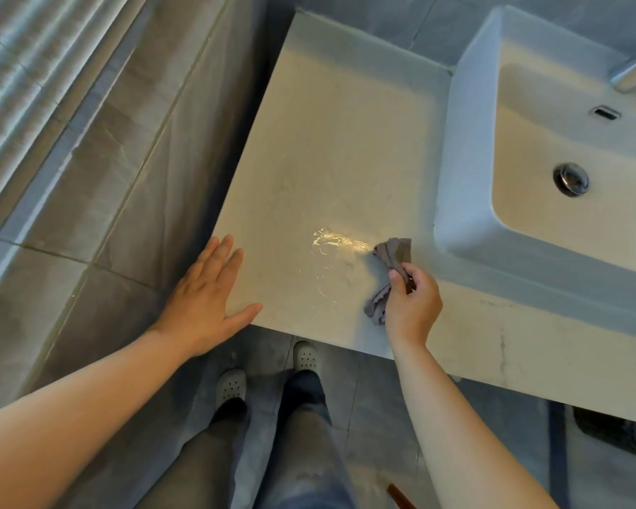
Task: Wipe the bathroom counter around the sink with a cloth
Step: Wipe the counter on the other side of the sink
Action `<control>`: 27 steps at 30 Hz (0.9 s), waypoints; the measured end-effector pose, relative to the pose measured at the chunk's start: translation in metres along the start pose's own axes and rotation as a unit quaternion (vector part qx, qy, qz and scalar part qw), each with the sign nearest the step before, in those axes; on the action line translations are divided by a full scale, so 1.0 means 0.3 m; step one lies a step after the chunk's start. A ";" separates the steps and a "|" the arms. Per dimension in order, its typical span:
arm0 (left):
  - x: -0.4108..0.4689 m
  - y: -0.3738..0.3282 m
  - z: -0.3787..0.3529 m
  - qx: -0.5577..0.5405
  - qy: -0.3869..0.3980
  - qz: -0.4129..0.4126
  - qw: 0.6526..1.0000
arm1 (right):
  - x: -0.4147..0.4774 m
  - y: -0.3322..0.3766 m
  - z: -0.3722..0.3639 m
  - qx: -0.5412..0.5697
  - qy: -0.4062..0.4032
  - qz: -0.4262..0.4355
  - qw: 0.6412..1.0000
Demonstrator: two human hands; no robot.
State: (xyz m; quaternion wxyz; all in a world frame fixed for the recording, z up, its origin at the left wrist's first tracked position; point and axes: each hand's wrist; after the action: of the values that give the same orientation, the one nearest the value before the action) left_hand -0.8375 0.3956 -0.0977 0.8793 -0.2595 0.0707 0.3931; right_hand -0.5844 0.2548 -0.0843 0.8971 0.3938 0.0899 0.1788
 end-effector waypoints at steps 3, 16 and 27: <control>0.000 0.003 0.008 -0.008 0.007 -0.002 1.000 | -0.036 0.004 -0.048 -0.010 -0.034 0.020 0.999; -0.099 0.037 0.010 -0.050 -0.011 -0.006 0.999 | -0.213 0.135 -0.204 0.025 0.087 0.081 0.993; -0.101 0.034 0.019 -0.056 -0.018 -0.019 0.998 | -0.234 0.024 0.039 0.017 -0.014 0.044 0.999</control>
State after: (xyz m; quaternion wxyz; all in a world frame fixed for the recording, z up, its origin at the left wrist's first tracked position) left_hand -0.8660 0.3843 -0.0868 0.8716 -0.3026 0.0278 0.3846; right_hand -0.6474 0.2239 -0.0698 0.8827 0.4152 0.0631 0.2109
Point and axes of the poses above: each hand's wrist, its own x-axis towards the middle knuckle, its own z-axis out of the back of the hand, y = z × x, and after that the axes turned 2 degrees about -x, right-handed
